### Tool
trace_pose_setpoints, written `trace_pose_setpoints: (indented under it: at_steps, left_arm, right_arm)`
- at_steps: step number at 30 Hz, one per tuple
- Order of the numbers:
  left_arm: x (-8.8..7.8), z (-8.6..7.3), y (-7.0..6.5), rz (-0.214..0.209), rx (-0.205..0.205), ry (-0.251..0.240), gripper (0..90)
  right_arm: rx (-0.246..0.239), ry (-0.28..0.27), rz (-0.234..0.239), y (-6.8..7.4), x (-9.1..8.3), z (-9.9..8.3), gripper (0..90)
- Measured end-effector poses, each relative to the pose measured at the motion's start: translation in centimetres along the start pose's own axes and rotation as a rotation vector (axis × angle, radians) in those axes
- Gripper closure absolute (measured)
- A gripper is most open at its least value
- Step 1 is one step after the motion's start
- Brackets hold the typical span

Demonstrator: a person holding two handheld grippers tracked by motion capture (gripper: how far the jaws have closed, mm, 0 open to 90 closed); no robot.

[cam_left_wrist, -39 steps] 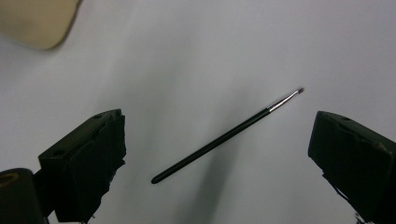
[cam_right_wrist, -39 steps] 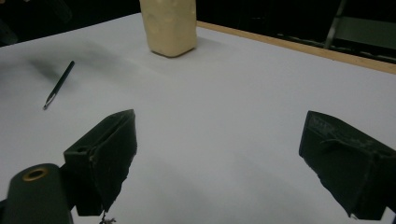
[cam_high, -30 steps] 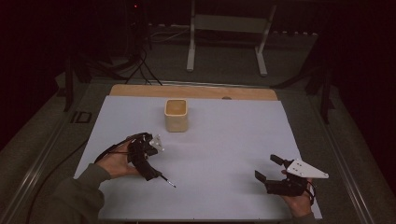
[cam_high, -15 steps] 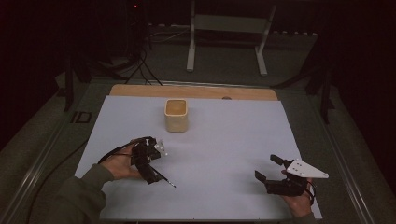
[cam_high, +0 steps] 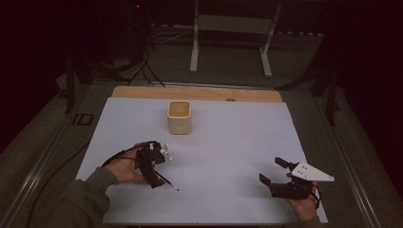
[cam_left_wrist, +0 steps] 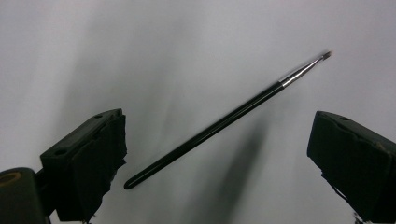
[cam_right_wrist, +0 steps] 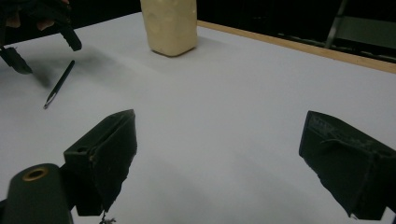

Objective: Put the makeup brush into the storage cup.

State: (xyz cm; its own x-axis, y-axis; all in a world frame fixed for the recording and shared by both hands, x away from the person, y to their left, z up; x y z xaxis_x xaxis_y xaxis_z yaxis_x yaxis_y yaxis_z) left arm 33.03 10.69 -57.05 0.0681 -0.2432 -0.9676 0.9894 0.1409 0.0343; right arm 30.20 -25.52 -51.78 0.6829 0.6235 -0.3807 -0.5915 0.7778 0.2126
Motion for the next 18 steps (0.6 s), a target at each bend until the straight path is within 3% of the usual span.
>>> trace_pose_setpoints:
  at_steps: [4,13,15,16,18]
  left_arm:
    - [0.5,0.3,-0.1,0.012,0.007,0.016,9.7]
    - [1.0,0.7,-0.6,-0.014,0.040,0.019,18.5]
    - [1.1,0.9,-0.9,-0.033,0.051,0.015,22.0]
    - [1.2,1.1,-1.2,-0.047,0.057,0.010,30.4]
    - [1.3,1.1,-1.2,-0.050,0.064,0.015,35.5]
  right_arm:
    - [0.001,0.000,0.001,0.0,0.0,0.0,11.1]
    - [0.002,0.000,-0.001,0.0,0.0,0.0,11.1]
    - [0.002,0.000,-0.001,0.0,0.0,0.0,11.1]
    - [0.000,0.001,0.001,0.0,0.0,0.0,11.1]
    - [0.001,0.001,0.000,0.0,0.0,0.0,11.1]
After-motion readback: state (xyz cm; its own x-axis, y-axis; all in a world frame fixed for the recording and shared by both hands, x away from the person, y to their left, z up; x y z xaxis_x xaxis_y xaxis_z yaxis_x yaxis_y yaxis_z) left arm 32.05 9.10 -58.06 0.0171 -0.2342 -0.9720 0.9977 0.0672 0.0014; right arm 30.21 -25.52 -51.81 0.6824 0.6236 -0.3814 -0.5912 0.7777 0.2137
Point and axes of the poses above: each handheld gripper's, and its own axes: x roughly forward along the jaws, z roughly out of its top, y roughly to its left, the point moved 10 cm from there along x, roughly forward along the jaws, and after that the axes turned 10 degrees about x, right-handed, at the moved point
